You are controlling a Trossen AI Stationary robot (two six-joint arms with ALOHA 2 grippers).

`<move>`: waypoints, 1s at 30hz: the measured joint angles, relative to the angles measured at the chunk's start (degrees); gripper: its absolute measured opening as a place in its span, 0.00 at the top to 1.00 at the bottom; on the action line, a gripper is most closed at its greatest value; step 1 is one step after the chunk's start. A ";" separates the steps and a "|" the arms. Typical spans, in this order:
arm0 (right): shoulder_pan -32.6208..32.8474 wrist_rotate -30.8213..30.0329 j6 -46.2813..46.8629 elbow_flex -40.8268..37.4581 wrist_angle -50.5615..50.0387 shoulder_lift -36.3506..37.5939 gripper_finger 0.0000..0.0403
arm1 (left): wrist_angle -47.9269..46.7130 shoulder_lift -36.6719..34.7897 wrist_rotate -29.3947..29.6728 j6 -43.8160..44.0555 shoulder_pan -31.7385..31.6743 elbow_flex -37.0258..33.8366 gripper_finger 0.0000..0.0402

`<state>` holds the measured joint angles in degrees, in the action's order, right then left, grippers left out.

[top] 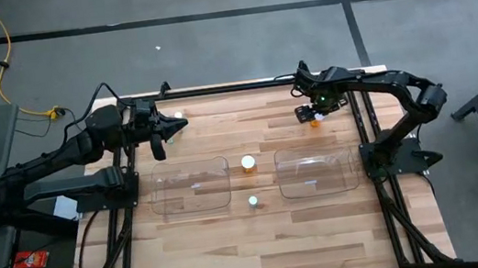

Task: Pick and place medicine bottles into bin by pill shape (circle, oval)
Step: Put the top right orange capsule bottle into the right transparent bin

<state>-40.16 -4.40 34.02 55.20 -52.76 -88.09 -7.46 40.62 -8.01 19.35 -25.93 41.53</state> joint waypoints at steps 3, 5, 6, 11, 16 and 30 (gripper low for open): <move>0.00 0.39 0.00 0.00 -0.12 0.00 0.44 | 0.00 0.00 0.00 0.01 0.00 -0.02 0.99; 0.00 0.41 0.02 0.00 -0.12 0.00 0.46 | 0.00 0.00 0.00 0.04 0.00 0.00 0.99; 0.00 0.41 0.13 0.00 -0.12 0.00 0.46 | 0.00 0.00 0.00 0.02 0.00 -0.02 0.99; 0.00 0.41 0.46 0.00 -0.05 0.00 0.46 | 0.00 0.00 0.00 0.03 0.00 -0.02 0.99; 0.00 0.41 0.52 0.00 0.02 0.00 0.49 | 0.00 0.00 0.00 0.13 0.00 0.00 0.99; 4.84 3.18 -0.94 0.31 2.22 15.78 0.53 | 1.36 -0.02 1.36 -0.36 -0.02 -0.02 0.99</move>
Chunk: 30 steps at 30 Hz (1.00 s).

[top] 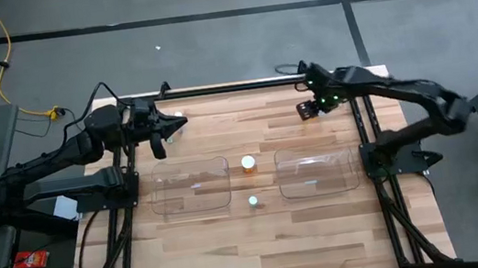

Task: Pick and place medicine bottles into bin by pill shape (circle, oval)
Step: Put the top right orange capsule bottle into the right transparent bin

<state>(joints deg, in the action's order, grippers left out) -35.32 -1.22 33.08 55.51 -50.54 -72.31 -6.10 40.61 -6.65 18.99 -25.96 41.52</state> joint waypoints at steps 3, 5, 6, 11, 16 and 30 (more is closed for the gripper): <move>4.29 0.40 0.53 0.08 7.93 7.45 0.53 | 0.17 -0.01 0.10 -1.30 0.00 0.02 0.99; 7.58 0.39 0.70 0.10 14.07 11.37 0.54 | 0.17 -0.01 0.11 -1.47 0.00 0.00 0.99; 9.25 0.39 0.16 0.10 17.30 12.97 0.54 | 0.17 -0.01 0.09 -1.43 0.00 0.00 0.99; 17.53 0.25 -3.74 0.14 33.67 17.04 0.54 | 0.33 -0.01 -0.14 -1.83 0.07 0.02 0.99; 23.16 0.25 -8.27 0.14 44.88 16.59 0.54 | 3.89 -0.01 -2.74 -7.04 1.08 0.00 0.99; 25.75 0.18 -11.59 0.14 48.23 16.41 0.54 | 6.57 -0.01 -3.00 -9.69 2.08 0.02 0.99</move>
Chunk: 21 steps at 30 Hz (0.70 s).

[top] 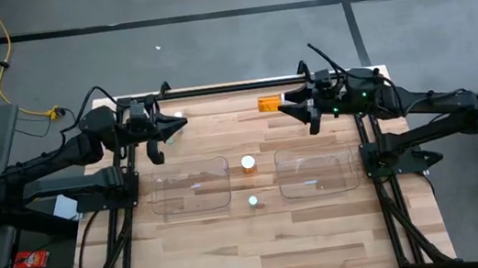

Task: Pick and place medicine bottles into bin by pill shape (circle, oval)
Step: Put the top right orange capsule bottle into the right transparent bin

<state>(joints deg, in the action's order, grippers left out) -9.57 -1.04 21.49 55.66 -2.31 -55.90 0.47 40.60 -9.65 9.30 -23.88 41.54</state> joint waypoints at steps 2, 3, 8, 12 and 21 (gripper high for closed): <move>-0.01 0.14 0.65 0.00 0.01 0.00 0.54 | -0.08 0.00 0.00 0.09 0.00 0.00 0.99; 0.01 0.74 1.17 0.00 0.05 0.00 0.54 | -0.09 0.00 0.00 0.09 0.00 0.00 0.99; 3.06 1.20 2.62 4.12 -6.63 -0.83 0.54 | -0.18 0.00 0.00 0.09 0.00 0.00 0.99; 7.42 0.04 2.84 11.49 -23.73 -4.34 0.54 | -0.24 0.00 0.22 0.09 0.00 0.00 0.99; 18.26 -0.26 17.40 17.58 -62.15 -12.12 0.54 | -0.45 0.00 1.41 -0.47 0.00 0.00 0.99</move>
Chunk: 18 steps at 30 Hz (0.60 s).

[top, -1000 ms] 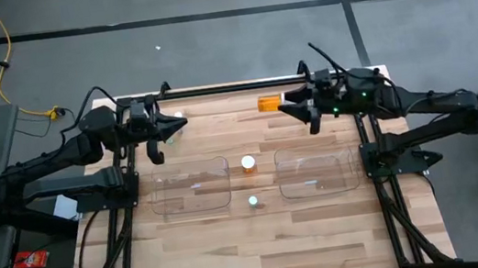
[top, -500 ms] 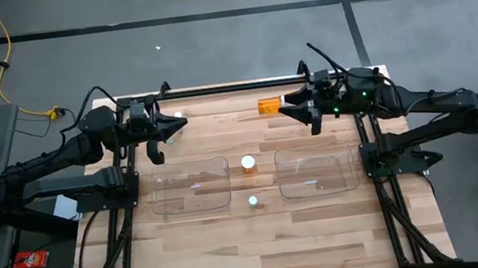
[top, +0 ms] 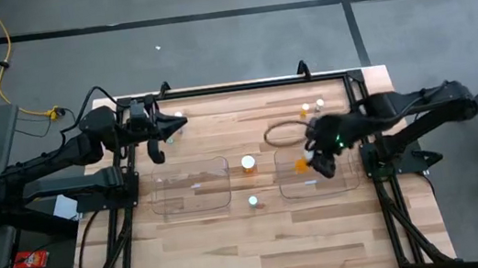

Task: Pick and place medicine bottles into bin by pill shape (circle, oval)
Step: Put the top right orange capsule bottle into the right transparent bin

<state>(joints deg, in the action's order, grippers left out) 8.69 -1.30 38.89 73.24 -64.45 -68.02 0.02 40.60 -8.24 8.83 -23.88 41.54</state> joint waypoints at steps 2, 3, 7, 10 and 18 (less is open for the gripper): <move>1.52 -1.63 8.36 -1.76 -5.40 -0.60 0.54 | -0.01 0.00 0.15 -0.06 -0.05 0.00 0.99; 2.09 -1.97 12.81 -2.94 -6.61 -0.74 0.54 | -0.01 0.00 0.21 -0.06 -0.06 0.00 0.99; 3.63 -2.05 34.12 -9.43 -6.91 -0.73 0.54 | 0.00 0.00 0.32 -0.06 -0.07 0.00 0.99; 4.46 -2.01 45.97 -15.25 -5.12 -0.71 0.54 | -0.01 0.00 0.34 -0.06 -0.08 0.00 0.99; 2.89 -4.47 57.12 -25.75 1.82 -0.73 0.54 | -0.01 0.00 0.36 -0.06 -0.09 0.00 0.99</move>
<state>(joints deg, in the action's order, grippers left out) 11.58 -5.76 96.01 47.48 -62.63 -68.75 0.01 40.60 -7.88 8.78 -23.97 41.54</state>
